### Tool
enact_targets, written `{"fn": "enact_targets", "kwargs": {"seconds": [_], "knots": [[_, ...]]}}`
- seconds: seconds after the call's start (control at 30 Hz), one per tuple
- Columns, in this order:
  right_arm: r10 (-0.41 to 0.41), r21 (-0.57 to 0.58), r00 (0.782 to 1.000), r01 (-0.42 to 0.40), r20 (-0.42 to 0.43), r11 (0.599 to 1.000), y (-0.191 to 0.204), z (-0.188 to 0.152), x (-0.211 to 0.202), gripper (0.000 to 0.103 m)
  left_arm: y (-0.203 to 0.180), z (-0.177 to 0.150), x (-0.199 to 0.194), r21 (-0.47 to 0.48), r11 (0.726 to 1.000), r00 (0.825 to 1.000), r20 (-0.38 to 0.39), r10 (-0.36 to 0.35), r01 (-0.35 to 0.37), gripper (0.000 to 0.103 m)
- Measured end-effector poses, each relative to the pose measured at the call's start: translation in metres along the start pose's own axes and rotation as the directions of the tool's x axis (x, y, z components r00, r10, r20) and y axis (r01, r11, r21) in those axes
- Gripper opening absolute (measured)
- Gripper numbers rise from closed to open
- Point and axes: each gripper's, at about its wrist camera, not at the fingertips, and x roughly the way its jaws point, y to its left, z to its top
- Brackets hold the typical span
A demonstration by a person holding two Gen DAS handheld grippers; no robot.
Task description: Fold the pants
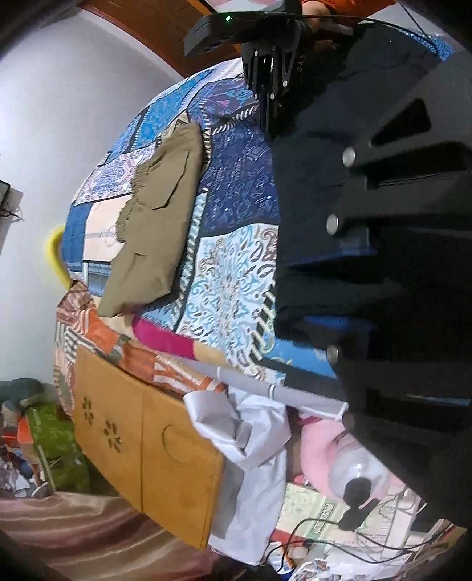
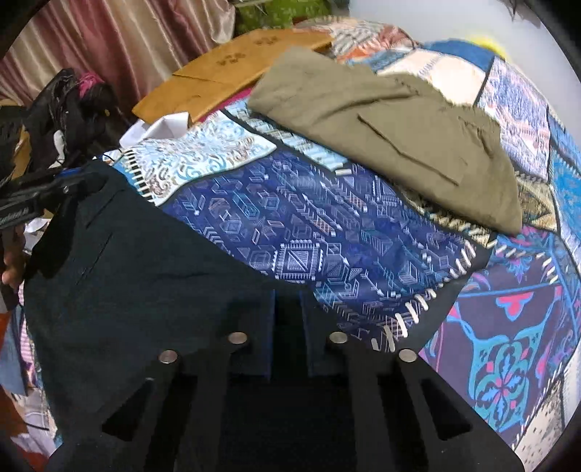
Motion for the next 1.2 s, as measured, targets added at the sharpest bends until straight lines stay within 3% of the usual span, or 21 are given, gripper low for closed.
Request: {"fn": "enact_targets", "kwargs": {"seconds": [0.2,0.3,0.4,0.47,0.57,0.67,0.8,0.93,1.13,1.2], "knots": [[-0.086,-0.041,0.992,0.09,0.09,0.995,0.007,0.01,-0.007,0.005,-0.004,0.008,-0.002,0.03,0.996,0.996,0.036,0.085,-0.086,0.018],[-0.106,-0.055,0.993,0.109,0.057,0.993,0.008,0.018,0.001,0.007,-0.005,0.011,0.004,0.058,0.991,0.993,0.003,0.119,-0.119,0.02],[-0.116,-0.034,0.992,0.117,0.05,0.993,0.01,0.02,-0.005,0.016,0.002,0.015,-0.007,0.02,0.992,0.992,0.008,0.123,-0.123,0.029],[-0.117,-0.007,0.991,0.118,0.072,0.993,0.01,0.018,-0.017,0.041,0.004,0.016,-0.025,0.016,0.987,0.985,0.055,0.161,-0.162,0.03],[-0.086,0.0,0.986,0.087,0.144,0.996,0.019,0.012,-0.044,0.045,0.001,0.013,-0.05,0.023,0.99,0.986,0.093,0.139,-0.141,0.03],[-0.048,-0.005,0.987,0.05,0.155,0.999,0.03,0.008,-0.053,0.045,-0.011,0.004,-0.06,0.049,0.994,0.991,0.095,0.097,-0.102,0.03],[-0.034,-0.018,0.997,0.036,0.065,0.999,0.042,-0.001,-0.033,0.045,-0.033,-0.022,-0.049,0.098,0.993,0.997,0.039,0.063,-0.067,0.03],[-0.042,-0.06,0.998,0.039,-0.054,0.997,0.053,-0.027,-0.016,0.045,-0.04,-0.053,-0.025,0.13,0.986,0.993,-0.042,0.106,-0.1,0.03],[-0.071,-0.112,0.994,0.062,-0.084,0.992,0.06,-0.07,-0.048,0.045,-0.025,-0.075,-0.027,0.094,0.99,0.993,-0.045,0.107,-0.102,0.028],[-0.075,-0.089,0.994,0.068,-0.079,0.994,0.054,-0.091,-0.063,0.045,-0.023,-0.08,-0.031,0.102,0.98,0.984,-0.033,0.178,-0.174,0.028]]}}
